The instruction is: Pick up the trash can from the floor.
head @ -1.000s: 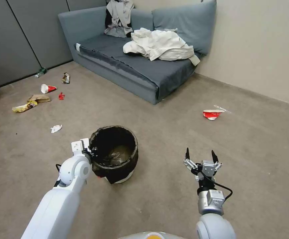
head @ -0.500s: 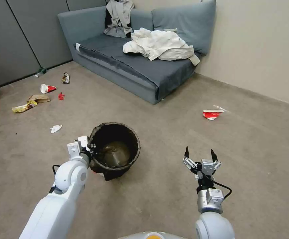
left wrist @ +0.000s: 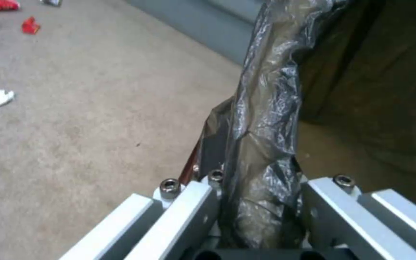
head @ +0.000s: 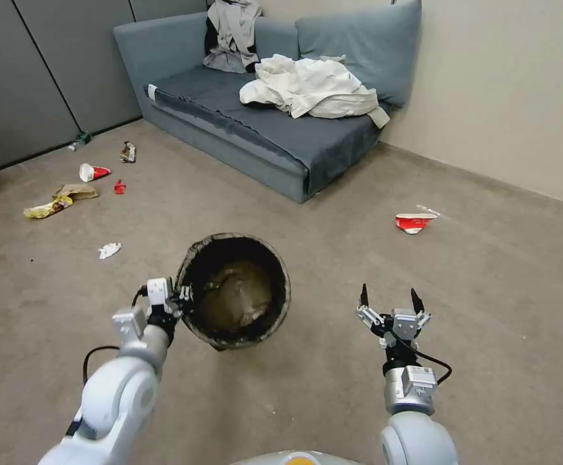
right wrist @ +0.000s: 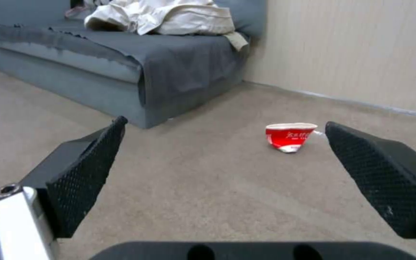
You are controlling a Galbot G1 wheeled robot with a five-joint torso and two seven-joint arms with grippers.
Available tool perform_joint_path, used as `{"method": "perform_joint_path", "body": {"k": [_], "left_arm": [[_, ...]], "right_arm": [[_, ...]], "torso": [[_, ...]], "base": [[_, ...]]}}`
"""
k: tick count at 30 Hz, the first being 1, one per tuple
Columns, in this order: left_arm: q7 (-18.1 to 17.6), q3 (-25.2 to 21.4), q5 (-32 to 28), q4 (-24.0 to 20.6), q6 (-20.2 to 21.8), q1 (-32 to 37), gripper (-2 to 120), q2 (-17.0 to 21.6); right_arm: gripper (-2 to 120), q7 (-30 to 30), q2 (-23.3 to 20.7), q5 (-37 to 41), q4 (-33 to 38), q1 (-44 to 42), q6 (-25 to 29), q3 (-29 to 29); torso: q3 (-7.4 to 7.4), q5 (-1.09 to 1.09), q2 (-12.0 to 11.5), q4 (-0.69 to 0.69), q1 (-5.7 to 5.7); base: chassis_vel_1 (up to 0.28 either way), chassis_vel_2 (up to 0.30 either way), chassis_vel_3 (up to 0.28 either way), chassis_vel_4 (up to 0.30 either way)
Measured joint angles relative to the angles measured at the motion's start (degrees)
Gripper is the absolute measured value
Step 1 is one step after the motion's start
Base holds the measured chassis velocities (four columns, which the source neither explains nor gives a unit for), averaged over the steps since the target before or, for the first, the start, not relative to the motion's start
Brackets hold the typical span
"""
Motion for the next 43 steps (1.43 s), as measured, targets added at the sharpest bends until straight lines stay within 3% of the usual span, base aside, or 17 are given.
{"method": "perform_joint_path", "body": {"k": [7, 16, 43], "left_arm": [[2.63, 0.25, 4.53, -3.10, -3.38, 3.76, 1, -3.27], [5.11, 0.23, 6.36, -5.03, -6.63, 6.66, 1, -4.71], [5.22, 0.69, 7.99, -5.66, -6.70, 7.04, 1, -6.01]], "right_arm": [[100, 0.14, 0.11, 0.05, 0.60, -0.18, 0.12, -0.02], [100, 0.25, 0.15, 0.18, 1.31, -0.35, 0.15, 0.08], [100, 0.27, -0.61, 1.20, 1.61, -0.26, 0.25, 0.40]], "torso": [[0.00, 0.00, 0.00, 0.00, 0.00], [0.00, 0.00, 0.00, -0.01, -0.01], [0.00, -0.01, 0.00, 0.00, -0.01]], "base": [[0.000, 0.000, 0.000, 0.000], [0.000, 0.000, 0.000, 0.000], [0.000, 0.000, 0.000, 0.000]]}}
